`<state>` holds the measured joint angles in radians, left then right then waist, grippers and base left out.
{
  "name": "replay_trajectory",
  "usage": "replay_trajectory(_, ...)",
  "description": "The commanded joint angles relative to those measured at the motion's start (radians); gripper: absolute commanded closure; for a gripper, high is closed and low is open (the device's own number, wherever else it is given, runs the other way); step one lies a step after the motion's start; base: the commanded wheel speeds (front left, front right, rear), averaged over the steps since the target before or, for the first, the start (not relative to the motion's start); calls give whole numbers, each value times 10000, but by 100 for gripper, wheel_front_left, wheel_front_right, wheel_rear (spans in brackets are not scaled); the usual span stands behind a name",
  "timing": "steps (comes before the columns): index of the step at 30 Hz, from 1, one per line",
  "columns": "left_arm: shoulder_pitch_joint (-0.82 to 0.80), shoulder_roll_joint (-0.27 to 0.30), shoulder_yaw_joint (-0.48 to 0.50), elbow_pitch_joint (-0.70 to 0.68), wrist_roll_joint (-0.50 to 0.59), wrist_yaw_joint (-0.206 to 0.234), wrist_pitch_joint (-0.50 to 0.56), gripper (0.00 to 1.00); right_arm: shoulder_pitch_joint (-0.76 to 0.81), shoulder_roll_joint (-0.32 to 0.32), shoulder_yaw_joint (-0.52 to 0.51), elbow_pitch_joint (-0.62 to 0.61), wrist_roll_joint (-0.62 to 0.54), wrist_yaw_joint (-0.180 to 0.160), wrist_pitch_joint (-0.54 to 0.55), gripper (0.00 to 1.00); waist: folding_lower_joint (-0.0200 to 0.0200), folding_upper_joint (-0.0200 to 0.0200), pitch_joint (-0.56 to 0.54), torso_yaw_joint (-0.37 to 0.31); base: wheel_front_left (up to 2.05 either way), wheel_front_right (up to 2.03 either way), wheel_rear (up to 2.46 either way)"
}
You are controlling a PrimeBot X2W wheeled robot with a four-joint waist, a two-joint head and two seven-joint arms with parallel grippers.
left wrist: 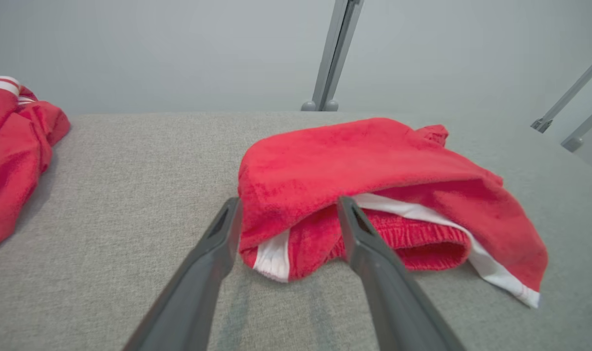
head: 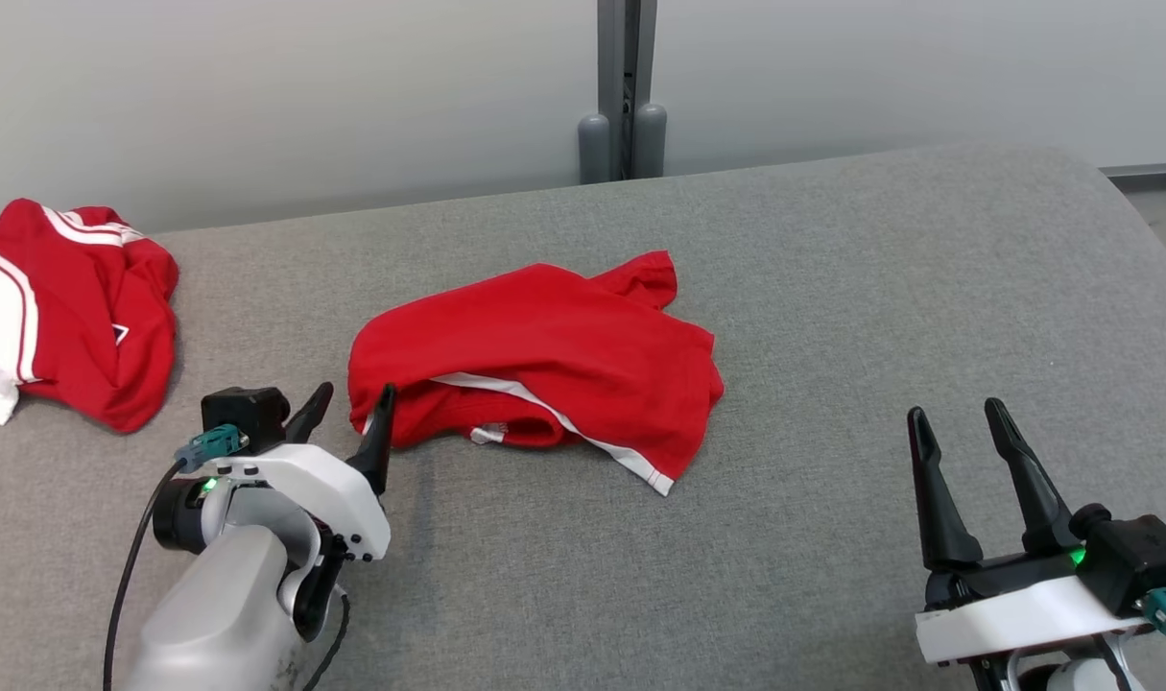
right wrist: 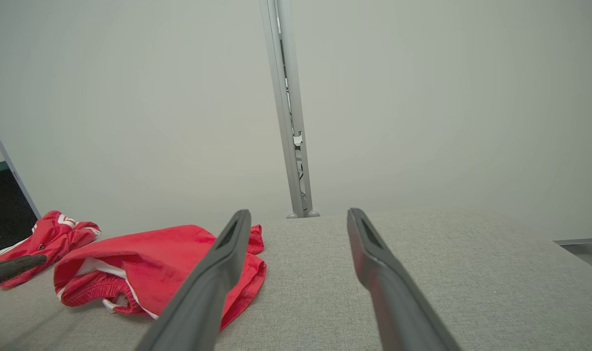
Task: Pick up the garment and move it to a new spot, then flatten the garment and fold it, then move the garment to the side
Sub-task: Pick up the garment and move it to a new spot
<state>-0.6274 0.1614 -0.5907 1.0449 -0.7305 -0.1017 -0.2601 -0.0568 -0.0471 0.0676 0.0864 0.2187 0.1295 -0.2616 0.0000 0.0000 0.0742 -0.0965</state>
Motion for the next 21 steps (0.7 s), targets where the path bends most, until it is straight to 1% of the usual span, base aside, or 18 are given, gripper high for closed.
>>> replay_trajectory(1,231,60,300,-567,137,174,-64,0,115,-61,-81,34,-83,22,-55,0,0,0,-178,165,0,0,0)
replay_trajectory(5,1443,93,1061,-2377,753,636,-59,0,250,-61,-154,41,-106,22,-53,0,0,0,-469,339,0,0,0)
replay_trajectory(9,2753,83,1786,-4113,1594,1059,-62,0,290,-61,-184,-43,-209,23,-53,0,0,0,-678,462,0,0,0)
replay_trajectory(15,4492,-133,2826,-6151,2785,1575,-64,0,446,-60,-311,-64,-280,22,-53,0,0,0,-855,733,0,0,0)
replay_trajectory(19,5337,-428,3484,-7136,3302,1672,-63,0,515,-63,-365,-38,-281,22,-53,0,0,0,-900,867,0,0,0)
replay_trajectory(21,5664,-550,3718,-7484,3547,1646,-63,0,550,-61,-376,2,-230,23,-53,0,0,0,-919,918,0,0,0)
